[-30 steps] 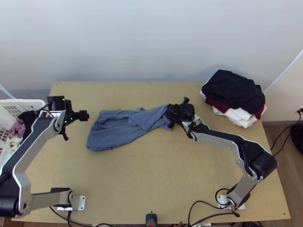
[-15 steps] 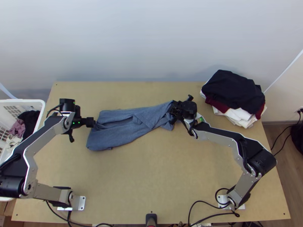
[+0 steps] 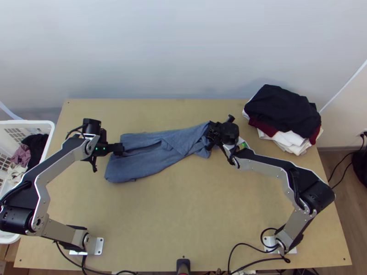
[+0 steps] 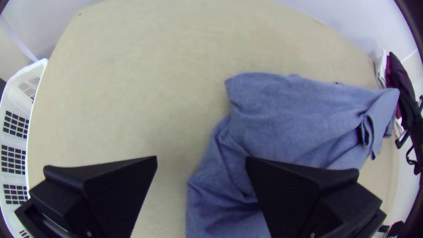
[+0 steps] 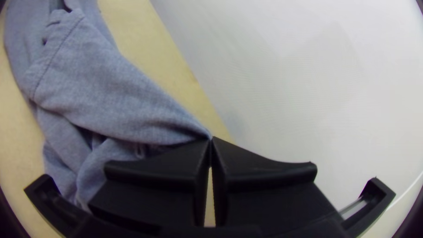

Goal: Fold the t-shirt

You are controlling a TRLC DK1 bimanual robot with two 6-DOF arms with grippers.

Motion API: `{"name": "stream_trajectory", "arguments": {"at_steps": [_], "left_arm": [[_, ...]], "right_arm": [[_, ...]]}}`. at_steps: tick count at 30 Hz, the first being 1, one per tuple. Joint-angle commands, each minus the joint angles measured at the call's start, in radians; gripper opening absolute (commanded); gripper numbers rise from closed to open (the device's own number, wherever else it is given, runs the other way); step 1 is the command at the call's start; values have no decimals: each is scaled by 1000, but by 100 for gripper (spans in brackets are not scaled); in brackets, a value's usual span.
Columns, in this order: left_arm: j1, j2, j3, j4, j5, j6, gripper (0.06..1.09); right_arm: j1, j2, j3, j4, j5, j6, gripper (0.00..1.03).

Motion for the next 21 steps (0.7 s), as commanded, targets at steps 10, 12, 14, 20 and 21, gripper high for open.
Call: {"name": "stream_trajectory", "arguments": {"at_steps": [10,12,14,20,21], "left_arm": [[-32,76,41,-42,46,-53,103],[-35,83,35,-35,46,-51,94],[-35,91,27,-25,46,-51,74],[-26,80,-20,68,46,-48,9],[-21,74,-25,79,46,-46,10]], "right_arm": [[-17,-5,-24,31,18,15,3],[-21,-5,-21,31,18,15,3],[-25,-5,-16,31,18,16,3],[-34,-14,3,32,40,50,3],[-37,-18,8,31,44,53,3]]}}
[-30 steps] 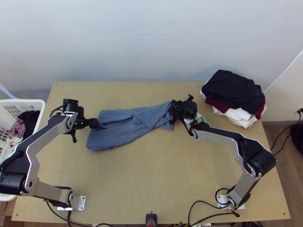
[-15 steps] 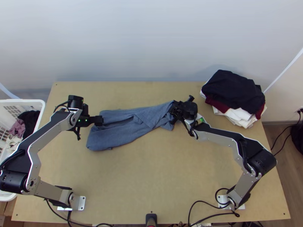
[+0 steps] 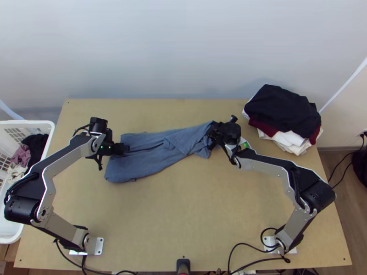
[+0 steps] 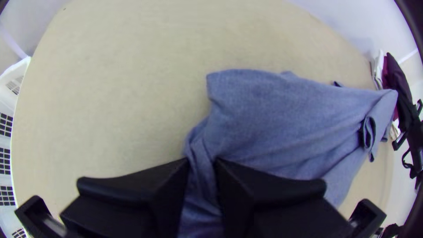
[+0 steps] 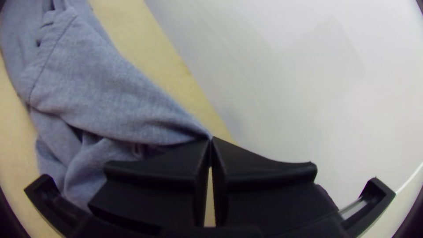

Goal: Fold the t-shirt

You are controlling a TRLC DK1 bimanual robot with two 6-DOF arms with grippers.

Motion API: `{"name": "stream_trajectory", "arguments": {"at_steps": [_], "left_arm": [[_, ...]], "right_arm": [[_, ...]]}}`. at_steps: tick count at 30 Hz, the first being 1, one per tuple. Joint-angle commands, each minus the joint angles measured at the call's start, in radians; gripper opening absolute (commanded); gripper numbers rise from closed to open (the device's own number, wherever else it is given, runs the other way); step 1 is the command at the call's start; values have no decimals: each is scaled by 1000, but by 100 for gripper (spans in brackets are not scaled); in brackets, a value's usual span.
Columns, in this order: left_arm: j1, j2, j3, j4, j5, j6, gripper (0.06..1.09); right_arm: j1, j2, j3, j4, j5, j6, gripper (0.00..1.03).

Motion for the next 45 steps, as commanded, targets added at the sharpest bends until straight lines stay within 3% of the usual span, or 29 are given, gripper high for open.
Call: {"name": "stream_trajectory", "arguments": {"at_steps": [1,18,33,38,45], "left_arm": [[13,-10,-40,33,7,-9,10],[127,-175,227,-45,-2,-26,10],[212,-268,687,-292,-5,-28,10],[208,-360,629,-363,-5,-23,10],[122,-497,279,-370,1,-2,10]], "right_arm": [[-18,-25,25,21,26,31,3],[26,-199,179,-5,109,87,3],[182,-425,313,-33,179,81,3],[221,-540,298,-125,219,91,3],[251,-658,80,-184,219,90,3]]}}
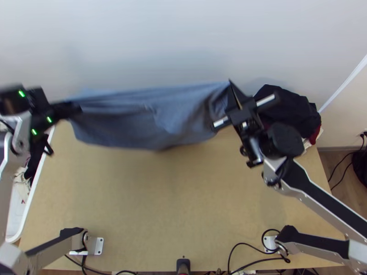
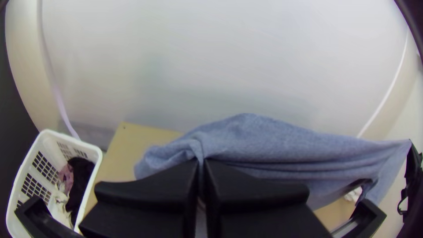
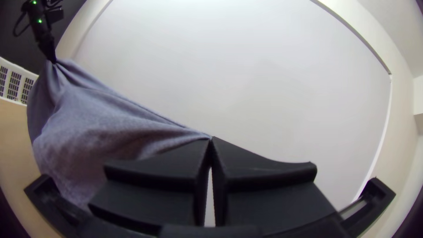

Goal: Fold the t-shirt

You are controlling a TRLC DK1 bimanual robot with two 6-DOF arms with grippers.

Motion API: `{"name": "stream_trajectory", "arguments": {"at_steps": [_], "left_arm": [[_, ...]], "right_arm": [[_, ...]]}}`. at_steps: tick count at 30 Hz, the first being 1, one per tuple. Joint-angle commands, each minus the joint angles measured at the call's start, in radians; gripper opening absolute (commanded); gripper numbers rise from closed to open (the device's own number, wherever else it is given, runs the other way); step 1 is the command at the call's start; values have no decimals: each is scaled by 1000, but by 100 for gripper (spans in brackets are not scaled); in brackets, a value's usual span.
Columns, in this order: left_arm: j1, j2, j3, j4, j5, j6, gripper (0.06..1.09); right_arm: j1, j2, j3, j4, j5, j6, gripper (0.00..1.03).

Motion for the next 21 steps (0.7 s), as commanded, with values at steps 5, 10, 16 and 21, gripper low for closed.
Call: {"name": "stream_trajectory", "arguments": {"at_steps": [5,10,16,21], "left_arm": [[-128,-38,-389,-28,10,5,10],[-198,-27,-530,-9,28,-3,10],[-253,13,-553,4,34,-29,48],[-270,2,-507,-21,34,-23,93]], "right_arm": [[-1,-43,-158,-9,26,25,3],[-17,-3,-193,-26,25,53,3],[-70,73,-204,-71,6,140,3],[-84,90,-205,-83,-7,160,3]]}}
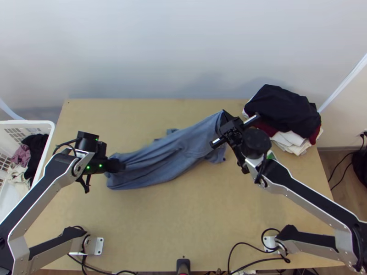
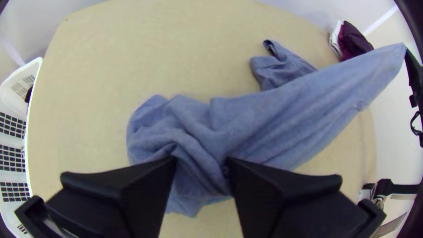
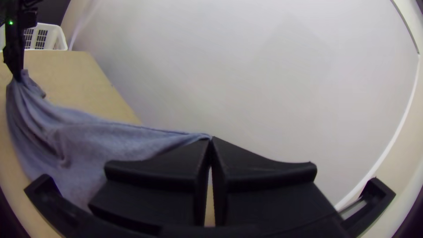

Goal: Fold the t-shirt

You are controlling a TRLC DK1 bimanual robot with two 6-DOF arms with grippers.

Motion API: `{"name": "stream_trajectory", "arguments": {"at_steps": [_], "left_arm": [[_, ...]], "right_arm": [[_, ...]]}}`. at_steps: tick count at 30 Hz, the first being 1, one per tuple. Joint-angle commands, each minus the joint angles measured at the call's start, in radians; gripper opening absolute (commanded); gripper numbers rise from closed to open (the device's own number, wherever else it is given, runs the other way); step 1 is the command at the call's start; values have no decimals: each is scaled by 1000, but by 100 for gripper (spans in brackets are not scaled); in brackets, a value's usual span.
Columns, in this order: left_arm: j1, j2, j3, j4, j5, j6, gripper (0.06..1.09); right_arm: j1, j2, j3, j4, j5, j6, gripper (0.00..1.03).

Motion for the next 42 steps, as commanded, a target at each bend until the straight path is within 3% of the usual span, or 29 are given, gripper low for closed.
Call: {"name": "stream_trajectory", "arguments": {"at_steps": [1,3,8,15,20,22,26,30,38,42], "left_arm": [[2,-4,35,-17,1,-13,98],[15,-13,52,-23,4,-11,102],[68,-21,72,-23,23,4,102],[248,33,121,-81,211,23,102],[294,111,146,-224,259,53,102],[318,136,151,-259,277,35,102],[414,240,170,-380,417,7,102],[495,294,167,-386,484,-16,102],[559,420,167,-346,506,-31,102],[552,455,166,-299,504,-59,97]], "right_arm": [[-5,9,-15,1,-2,39,3],[-6,14,-18,-13,-2,48,3],[-6,23,-20,-25,-7,57,3],[-8,34,-30,-33,-10,70,3],[-17,49,-27,-33,-10,76,3],[-17,50,-29,-33,-10,80,3],[-17,53,-35,-33,-10,88,3],[-16,53,-41,-31,-10,97,3],[-11,60,-33,-28,-10,102,3],[-11,61,-29,-28,-10,100,3]]}}
